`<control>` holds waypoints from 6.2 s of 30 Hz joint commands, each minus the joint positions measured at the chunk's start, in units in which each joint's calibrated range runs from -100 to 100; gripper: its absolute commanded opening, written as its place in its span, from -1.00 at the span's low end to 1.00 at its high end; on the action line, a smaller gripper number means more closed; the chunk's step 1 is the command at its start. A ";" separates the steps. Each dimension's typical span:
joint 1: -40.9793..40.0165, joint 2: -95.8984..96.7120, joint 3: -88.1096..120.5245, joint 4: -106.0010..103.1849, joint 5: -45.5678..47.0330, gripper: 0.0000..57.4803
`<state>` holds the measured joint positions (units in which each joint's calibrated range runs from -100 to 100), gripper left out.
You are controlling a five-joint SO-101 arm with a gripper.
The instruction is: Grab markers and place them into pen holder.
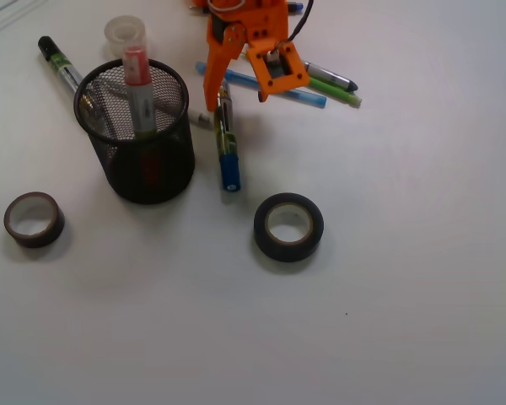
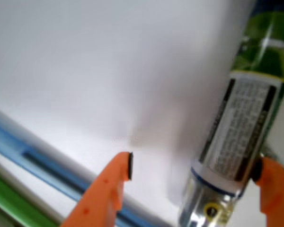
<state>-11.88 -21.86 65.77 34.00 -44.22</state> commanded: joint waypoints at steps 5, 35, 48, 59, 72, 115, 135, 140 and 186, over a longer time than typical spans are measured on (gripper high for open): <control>-0.27 11.54 -5.26 -6.17 -0.05 -0.01; -2.74 6.44 -11.87 -6.61 0.34 -0.98; 3.76 -7.84 -32.71 -12.04 1.86 -0.98; 13.11 3.21 -23.92 -58.49 -6.79 -0.99; 17.89 5.33 -7.89 -70.48 -9.33 -0.99; 21.03 -6.06 -26.18 -31.37 7.86 -0.17; 42.12 20.21 -73.56 51.04 25.59 -0.17; 43.39 38.06 -90.77 63.29 27.99 -0.19; 48.77 41.63 -55.53 34.25 26.72 -0.51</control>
<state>37.25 20.03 10.42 69.85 -17.36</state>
